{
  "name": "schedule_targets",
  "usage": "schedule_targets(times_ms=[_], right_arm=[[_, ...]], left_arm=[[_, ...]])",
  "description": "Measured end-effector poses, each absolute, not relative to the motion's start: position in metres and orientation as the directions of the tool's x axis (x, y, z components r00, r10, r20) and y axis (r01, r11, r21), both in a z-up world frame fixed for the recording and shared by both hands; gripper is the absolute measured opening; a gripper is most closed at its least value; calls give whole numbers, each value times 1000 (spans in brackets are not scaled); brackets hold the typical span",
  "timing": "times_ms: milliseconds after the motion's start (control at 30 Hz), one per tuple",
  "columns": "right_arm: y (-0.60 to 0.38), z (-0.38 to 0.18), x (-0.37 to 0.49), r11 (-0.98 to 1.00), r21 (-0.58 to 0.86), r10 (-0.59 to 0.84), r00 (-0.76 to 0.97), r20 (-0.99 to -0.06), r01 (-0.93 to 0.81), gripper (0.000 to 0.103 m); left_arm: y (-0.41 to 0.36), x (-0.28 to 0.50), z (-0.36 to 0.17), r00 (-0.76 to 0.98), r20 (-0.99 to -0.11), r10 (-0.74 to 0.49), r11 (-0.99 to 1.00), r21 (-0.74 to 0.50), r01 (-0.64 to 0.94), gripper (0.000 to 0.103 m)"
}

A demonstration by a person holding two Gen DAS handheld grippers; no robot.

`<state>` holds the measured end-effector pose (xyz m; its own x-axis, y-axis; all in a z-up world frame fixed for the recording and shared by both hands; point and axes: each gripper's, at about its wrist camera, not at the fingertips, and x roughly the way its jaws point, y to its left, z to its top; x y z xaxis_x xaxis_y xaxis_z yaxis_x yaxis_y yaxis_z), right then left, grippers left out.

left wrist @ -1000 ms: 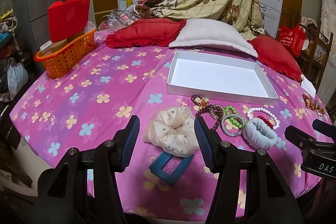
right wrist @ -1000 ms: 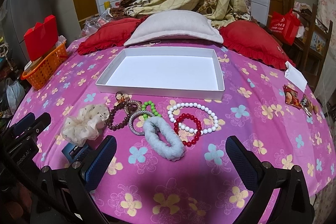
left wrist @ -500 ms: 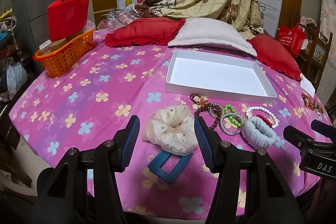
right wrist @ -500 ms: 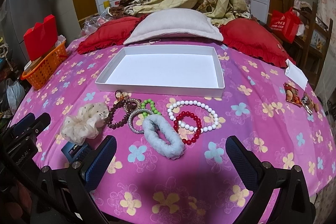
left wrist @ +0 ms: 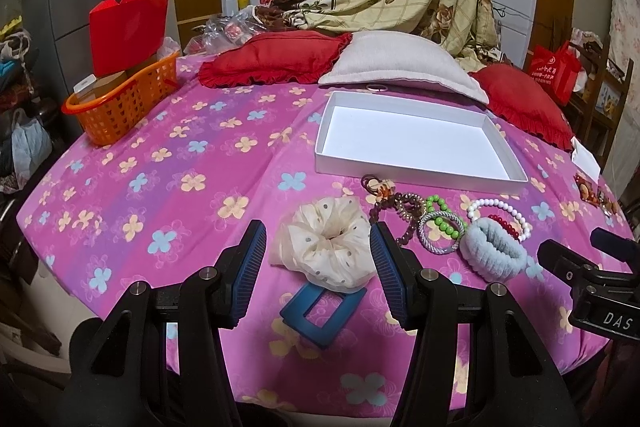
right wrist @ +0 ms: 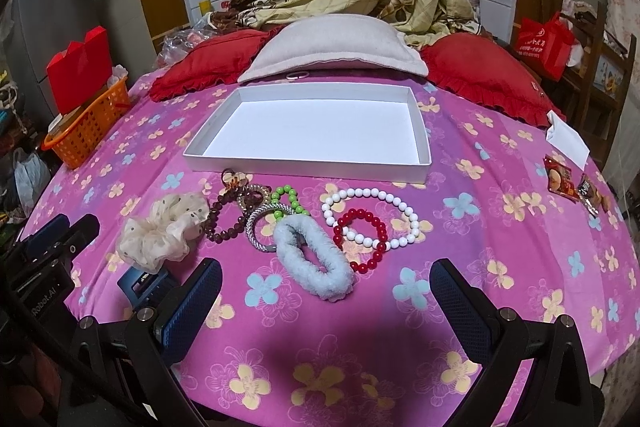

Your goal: Organize jewelry

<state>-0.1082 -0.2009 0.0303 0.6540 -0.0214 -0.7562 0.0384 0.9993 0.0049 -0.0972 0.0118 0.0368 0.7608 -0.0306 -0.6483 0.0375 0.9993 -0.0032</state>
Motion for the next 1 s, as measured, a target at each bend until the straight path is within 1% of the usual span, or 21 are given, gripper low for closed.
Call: schedule_targets(times_ms=[367,567,733,767,900,933,1000], right_arm=[[-200,29,-107,999,-13,-30,637,-770,30,103],[-203,27,-104,1000,-13,-18,627,-778,12,103],[-203,19,-99,999,15,30,612,-790,-31,103],[-202,17,-98,998,32,54,607,-793,-48,103],[-184,12,-90,981,124,190,571,-799,-152,102],[-178,12,-88,975,139,214,565,-797,-175,99],[-167,12,-79,961,171,267,553,-789,-219,97]], left_arm=[[10,-98,34,750,-660,-40,999,-11,43,54],[32,-88,38,721,-688,-87,996,-73,51,54],[55,-80,42,690,-713,-122,992,-102,70,54],[58,-80,41,683,-719,-132,991,-107,78,55],[58,-84,30,626,-750,-213,976,-139,166,67],[55,-86,26,604,-762,-235,970,-144,197,70],[50,-91,17,572,-778,-261,959,-141,247,73]])
